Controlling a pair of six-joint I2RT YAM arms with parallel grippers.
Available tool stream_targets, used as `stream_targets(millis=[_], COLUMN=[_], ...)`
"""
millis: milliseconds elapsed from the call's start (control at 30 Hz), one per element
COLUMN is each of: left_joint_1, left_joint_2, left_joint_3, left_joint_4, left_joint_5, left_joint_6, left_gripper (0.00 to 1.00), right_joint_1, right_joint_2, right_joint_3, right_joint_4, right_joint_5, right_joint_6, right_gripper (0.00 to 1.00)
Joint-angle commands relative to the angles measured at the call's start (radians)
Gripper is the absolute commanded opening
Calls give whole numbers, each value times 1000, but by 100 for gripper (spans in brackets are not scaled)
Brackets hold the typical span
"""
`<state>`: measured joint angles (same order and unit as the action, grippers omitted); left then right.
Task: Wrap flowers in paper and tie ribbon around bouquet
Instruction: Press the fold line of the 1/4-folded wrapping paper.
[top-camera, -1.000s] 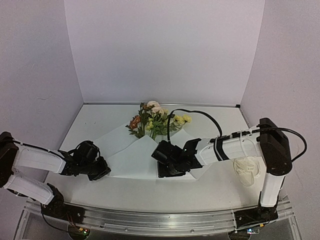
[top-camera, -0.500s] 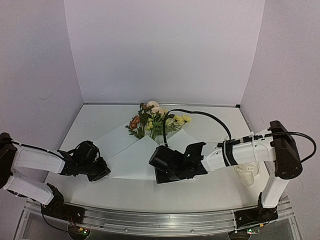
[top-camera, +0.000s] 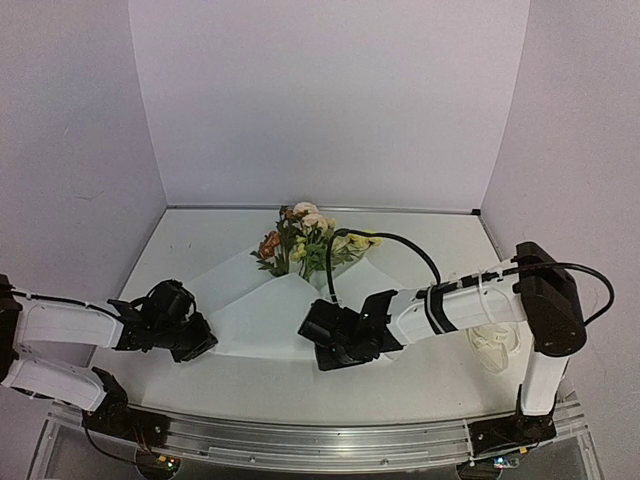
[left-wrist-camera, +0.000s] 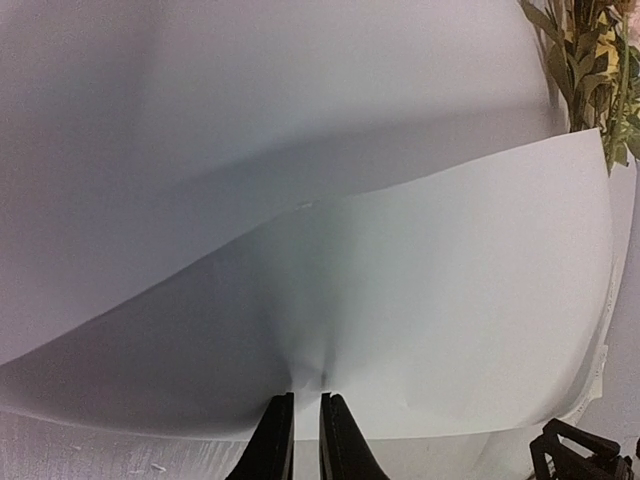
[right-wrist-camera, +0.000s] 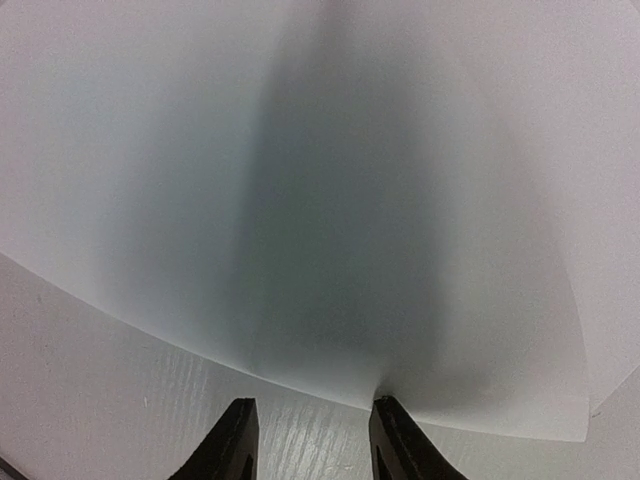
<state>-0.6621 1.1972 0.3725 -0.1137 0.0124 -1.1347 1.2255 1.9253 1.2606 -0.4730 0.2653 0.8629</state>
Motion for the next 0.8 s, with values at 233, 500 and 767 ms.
stream_targets(millis=[233,500,767], left_joint_1=[21,53,54], left_joint_2=[-39,-45,-87], left_joint_3=[36,-15,-77], left_joint_4=[-74,-93,-164], left_joint_5=[-99,-132,-185], left_joint_6=[21,6,-123], left_gripper=[13,13,10], right_joint_1=[-27,-35,-43], right_joint_2=[48,71,59], right_joint_3=[2,-9,-47], right_joint_4=[-7,-7,4], right_joint_5=[65,59,55], right_joint_6=[-23,-23,-8], right_gripper=[39,39,39])
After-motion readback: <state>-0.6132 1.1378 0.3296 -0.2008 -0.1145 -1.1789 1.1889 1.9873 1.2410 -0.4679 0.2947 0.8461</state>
